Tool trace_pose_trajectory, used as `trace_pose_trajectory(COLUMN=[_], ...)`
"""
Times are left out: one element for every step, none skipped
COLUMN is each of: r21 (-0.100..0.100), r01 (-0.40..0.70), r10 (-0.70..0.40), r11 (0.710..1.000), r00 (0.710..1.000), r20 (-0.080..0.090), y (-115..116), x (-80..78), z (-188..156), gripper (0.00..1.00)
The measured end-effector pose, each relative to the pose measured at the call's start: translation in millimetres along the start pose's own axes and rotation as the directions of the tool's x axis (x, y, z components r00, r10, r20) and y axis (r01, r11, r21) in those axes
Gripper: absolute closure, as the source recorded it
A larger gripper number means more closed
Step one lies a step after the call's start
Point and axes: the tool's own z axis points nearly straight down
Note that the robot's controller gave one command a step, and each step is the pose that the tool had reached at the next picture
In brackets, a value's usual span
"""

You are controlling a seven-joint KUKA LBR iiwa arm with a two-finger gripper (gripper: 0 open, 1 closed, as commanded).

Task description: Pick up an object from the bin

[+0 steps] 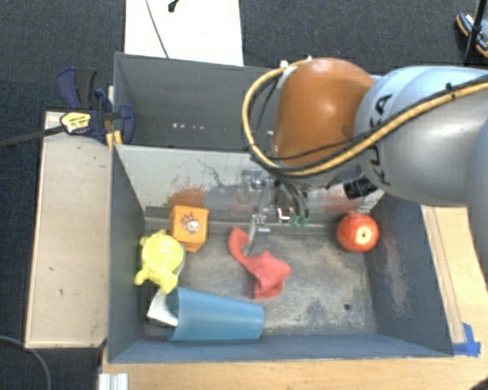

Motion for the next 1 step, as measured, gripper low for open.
trace_pose_trajectory(r21=[-0.001], r01=[-0.003], r10=[0.003], r11=[1.000], r00=[1.000], r20=[0.008], y=[-0.7], x=[-1.3], z=[-5.0], gripper=[0.00])
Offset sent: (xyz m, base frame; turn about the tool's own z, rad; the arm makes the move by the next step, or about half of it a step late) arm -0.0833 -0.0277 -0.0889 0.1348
